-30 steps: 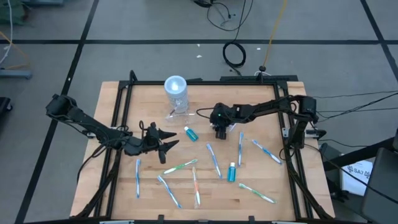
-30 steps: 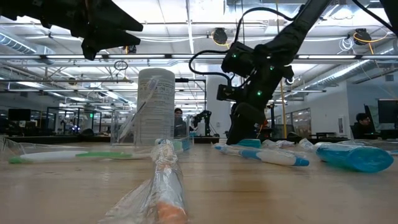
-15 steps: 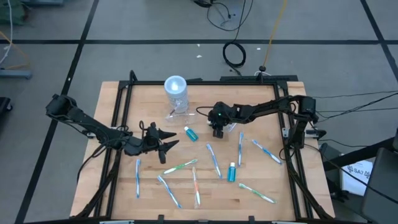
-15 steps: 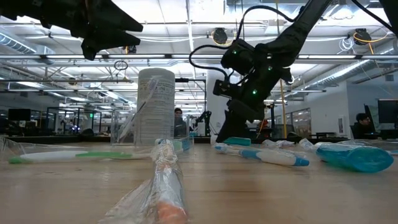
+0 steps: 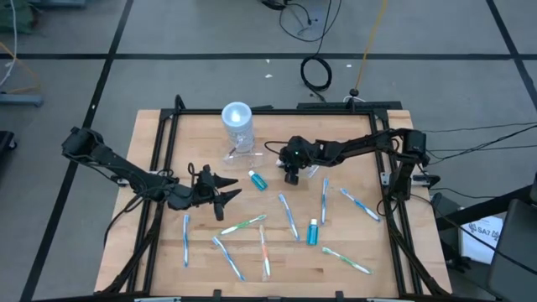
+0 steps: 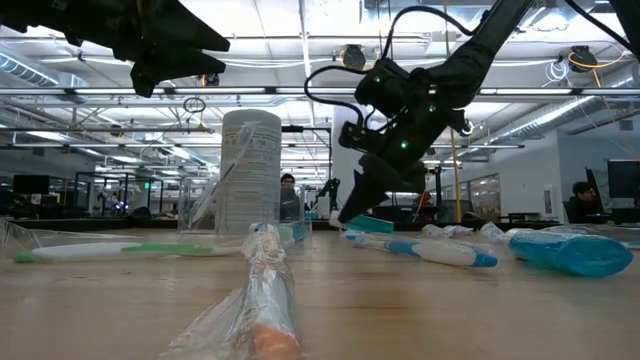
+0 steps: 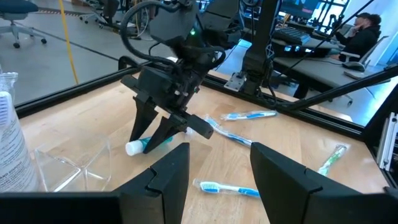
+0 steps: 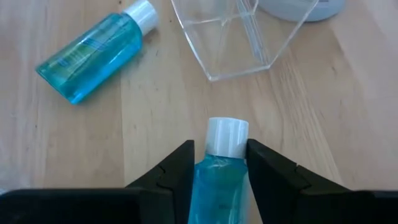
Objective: Pick & Place toothbrushing station
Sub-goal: Put the top right blue mouthwash into the transparent organizer
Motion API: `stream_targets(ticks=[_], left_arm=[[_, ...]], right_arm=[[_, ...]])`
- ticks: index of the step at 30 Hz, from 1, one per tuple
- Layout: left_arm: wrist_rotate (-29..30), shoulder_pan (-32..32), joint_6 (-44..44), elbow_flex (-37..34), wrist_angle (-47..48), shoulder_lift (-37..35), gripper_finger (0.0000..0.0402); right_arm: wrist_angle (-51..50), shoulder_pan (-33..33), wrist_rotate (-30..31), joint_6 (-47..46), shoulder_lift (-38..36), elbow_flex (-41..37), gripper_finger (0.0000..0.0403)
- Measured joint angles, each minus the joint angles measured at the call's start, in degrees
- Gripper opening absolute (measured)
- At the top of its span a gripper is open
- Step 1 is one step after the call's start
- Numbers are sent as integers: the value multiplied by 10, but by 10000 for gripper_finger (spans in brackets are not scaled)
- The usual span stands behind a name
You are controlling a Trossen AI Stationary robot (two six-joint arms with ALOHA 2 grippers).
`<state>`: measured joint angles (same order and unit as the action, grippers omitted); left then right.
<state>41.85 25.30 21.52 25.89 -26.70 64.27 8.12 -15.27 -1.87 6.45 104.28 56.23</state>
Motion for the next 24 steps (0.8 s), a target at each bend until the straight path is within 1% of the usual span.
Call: stream_targets(ticks=[8, 17, 22, 24], left_arm=[[0, 0, 0, 0, 0, 0, 177], [0, 0, 3, 0, 1, 0, 177], [0, 0, 3, 0, 1, 0, 177], [0, 0, 3, 0, 3, 0, 177]], right_arm=[[-18, 9, -1, -13, -38, 0, 125], [-11, 43, 0, -7, -77, 1, 125], [28, 66, -1, 3, -92, 0, 125], [56, 73, -26, 5, -99, 1, 125]])
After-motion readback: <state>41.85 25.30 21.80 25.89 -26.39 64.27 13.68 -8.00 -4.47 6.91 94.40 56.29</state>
